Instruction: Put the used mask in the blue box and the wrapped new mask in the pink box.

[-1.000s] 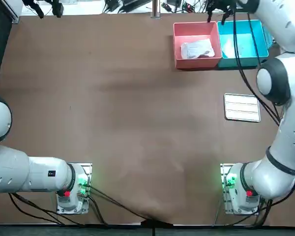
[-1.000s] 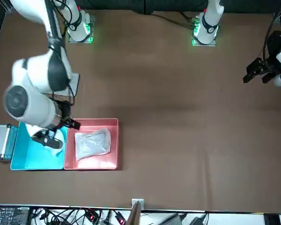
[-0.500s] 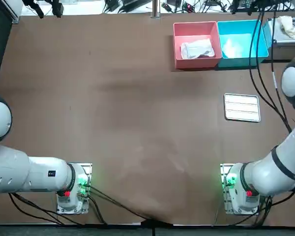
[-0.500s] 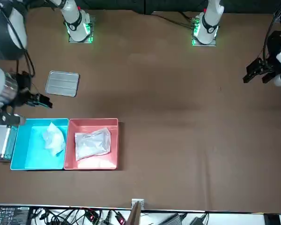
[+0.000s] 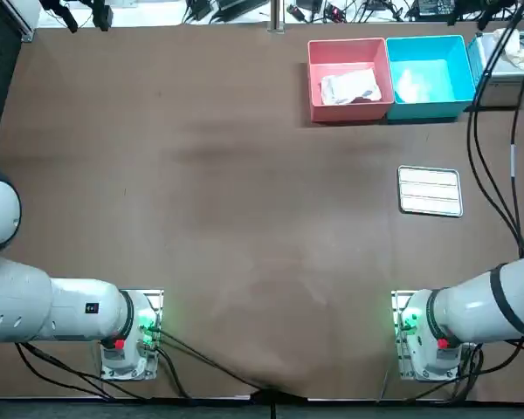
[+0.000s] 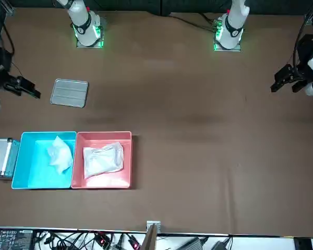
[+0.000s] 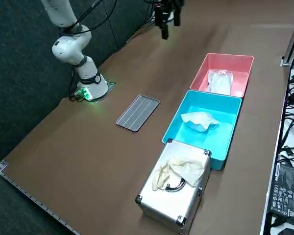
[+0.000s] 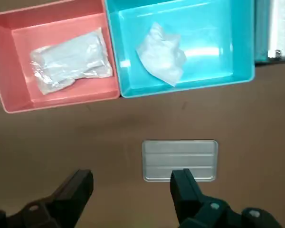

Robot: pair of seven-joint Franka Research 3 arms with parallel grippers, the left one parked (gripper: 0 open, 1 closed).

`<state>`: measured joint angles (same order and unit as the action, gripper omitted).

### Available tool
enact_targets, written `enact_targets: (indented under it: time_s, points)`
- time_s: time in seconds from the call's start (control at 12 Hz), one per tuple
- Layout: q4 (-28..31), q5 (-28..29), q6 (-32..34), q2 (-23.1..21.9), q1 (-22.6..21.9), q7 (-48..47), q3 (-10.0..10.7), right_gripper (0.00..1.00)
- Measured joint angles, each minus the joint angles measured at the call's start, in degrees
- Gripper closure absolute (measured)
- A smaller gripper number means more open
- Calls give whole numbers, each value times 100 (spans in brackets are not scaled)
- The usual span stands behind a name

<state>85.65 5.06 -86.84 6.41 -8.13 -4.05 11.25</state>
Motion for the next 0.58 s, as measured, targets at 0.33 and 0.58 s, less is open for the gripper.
enact_targets:
  time_s: [0.33, 0.58]
  points:
    - [502, -295, -15, -487, 351, 199, -258, 0]
    - [861, -383, -18, -793, 499, 199, -614, 0]
